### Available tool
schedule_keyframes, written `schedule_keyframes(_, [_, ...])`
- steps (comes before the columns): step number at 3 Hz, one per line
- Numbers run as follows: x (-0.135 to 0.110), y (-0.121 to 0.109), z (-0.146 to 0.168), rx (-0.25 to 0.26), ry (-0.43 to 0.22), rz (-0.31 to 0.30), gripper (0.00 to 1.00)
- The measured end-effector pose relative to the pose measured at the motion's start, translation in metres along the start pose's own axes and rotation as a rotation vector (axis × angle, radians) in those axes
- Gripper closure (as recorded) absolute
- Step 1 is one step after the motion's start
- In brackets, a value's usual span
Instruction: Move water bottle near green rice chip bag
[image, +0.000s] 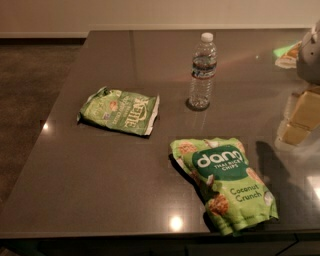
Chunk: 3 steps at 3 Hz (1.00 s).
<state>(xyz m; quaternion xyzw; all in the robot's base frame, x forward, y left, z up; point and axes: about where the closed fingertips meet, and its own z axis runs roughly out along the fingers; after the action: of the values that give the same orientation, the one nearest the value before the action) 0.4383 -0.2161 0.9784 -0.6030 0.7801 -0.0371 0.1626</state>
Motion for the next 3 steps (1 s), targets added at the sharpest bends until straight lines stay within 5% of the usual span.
schedule_keyframes(2, [-0.005, -0.008, -0.001, -0.007, -0.015, 0.008, 0.00])
schedule_keyframes(3, [-0.023, -0.030, 0.007, -0.011, -0.070, 0.034, 0.00])
